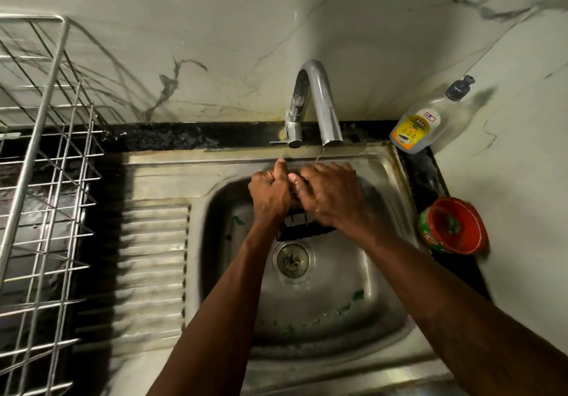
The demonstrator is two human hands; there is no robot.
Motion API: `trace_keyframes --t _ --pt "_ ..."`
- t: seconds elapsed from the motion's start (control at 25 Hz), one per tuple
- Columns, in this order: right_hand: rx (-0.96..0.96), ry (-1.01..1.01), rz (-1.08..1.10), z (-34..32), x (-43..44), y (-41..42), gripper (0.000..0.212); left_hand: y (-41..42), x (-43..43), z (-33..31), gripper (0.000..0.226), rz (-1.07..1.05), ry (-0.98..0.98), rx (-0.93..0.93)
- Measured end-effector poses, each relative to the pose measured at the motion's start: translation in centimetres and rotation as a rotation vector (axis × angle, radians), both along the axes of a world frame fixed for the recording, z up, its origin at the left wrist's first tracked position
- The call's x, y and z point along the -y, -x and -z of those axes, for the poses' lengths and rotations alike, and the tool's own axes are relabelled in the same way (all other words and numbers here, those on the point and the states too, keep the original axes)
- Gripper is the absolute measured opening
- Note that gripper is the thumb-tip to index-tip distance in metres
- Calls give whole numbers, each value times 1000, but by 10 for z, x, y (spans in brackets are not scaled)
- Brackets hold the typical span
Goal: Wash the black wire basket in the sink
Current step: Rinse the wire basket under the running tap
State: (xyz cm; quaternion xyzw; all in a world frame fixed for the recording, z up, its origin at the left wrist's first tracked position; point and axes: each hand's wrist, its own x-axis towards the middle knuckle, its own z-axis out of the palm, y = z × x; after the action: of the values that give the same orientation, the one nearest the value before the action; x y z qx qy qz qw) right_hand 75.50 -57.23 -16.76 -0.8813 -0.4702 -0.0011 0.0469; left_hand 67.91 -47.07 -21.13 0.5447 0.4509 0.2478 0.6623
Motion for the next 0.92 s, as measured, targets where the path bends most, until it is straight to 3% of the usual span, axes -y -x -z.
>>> trace_keyframes --t 0.08,0.16,0.28,0.4,0.52,0.6,0.64,0.72,0.8,0.84,0.92 --pt "-48 49 275 -7 -7 -18 69 1 6 -2 39 -7 -31 -13" --pt "-21 51 391 -5 -31 -8 68 0 3 -3 46 -44 -68 -33" --pt "102 -42 147 4 -38 35 55 8 -14 7 52 -44 -58 -26" --pt "90 -44 -157 0 -16 19 44 20 -18 7 44 -84 -43 28" --pt "36 66 164 -10 -35 14 66 12 -13 1 46 -94 -31 26" --pt "85 72 307 -7 -58 35 66 10 -16 4 46 -99 -1 21" --pt "103 7 263 -5 -62 47 60 16 -21 7 42 -98 8 38" --pt "181 -76 -37 2 -49 52 43 30 -33 17 35 -111 16 75" --pt "145 -48 -250 -1 -37 32 43 37 -37 20 34 -142 17 81" --pt "94 -15 -224 -6 -37 25 48 35 -34 20 36 -139 7 70" --pt "30 40 32 -15 -45 22 56 27 -27 17 35 -93 -7 39"
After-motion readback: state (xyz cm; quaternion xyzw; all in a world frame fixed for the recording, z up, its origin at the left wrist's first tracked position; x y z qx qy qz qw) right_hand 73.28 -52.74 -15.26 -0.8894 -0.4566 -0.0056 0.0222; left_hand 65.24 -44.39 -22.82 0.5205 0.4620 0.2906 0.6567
